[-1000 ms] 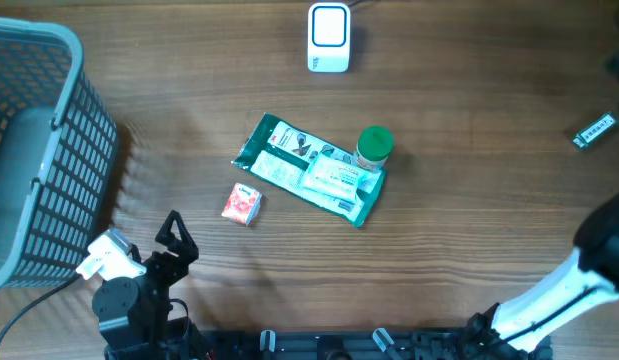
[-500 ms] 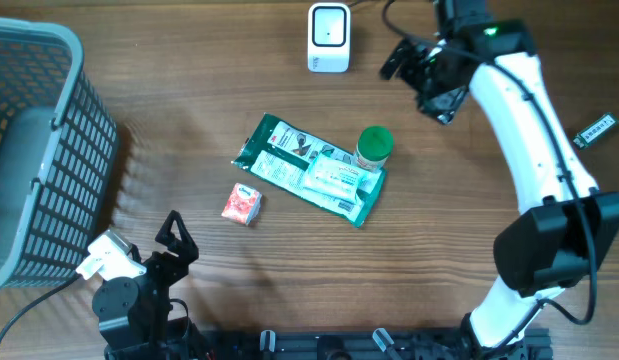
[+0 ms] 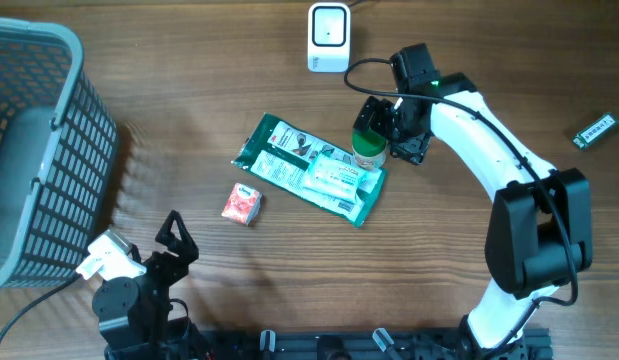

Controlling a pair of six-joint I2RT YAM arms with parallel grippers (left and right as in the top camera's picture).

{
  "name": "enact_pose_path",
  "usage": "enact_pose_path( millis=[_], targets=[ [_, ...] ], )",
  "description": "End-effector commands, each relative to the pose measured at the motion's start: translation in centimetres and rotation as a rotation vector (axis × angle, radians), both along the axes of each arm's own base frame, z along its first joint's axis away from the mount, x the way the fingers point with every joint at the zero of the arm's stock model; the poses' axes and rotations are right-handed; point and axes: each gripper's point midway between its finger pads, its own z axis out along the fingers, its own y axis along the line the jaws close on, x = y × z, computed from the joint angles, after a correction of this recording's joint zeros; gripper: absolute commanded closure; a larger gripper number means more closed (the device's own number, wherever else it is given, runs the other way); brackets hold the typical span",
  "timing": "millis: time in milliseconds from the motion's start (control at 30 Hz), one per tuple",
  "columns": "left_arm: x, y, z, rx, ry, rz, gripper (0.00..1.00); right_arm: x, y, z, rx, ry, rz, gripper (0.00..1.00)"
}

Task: Scan the item barcode
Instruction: 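Reach the right gripper to the green-lidded jar and grasp it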

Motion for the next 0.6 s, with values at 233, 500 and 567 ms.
enact_pose_path(
  millis=[233,500,567],
  targets=[
    [0.0,0.1,0.1,-0.004,-0.008,0.012,0.00,0.0,0.0,-0.1,-0.033,-0.038,0.155,0.00],
    [0.0,0.1,0.1,-0.004,-0.008,0.012,0.00,0.5,0.0,3.8,-0.030,-0.107,0.170,0.00],
    [0.0,0.1,0.1,-0.004,-0.008,0.012,0.00,1.1,0.0,3.6,-0.040,-0.126,0.168,0.00]
  ],
)
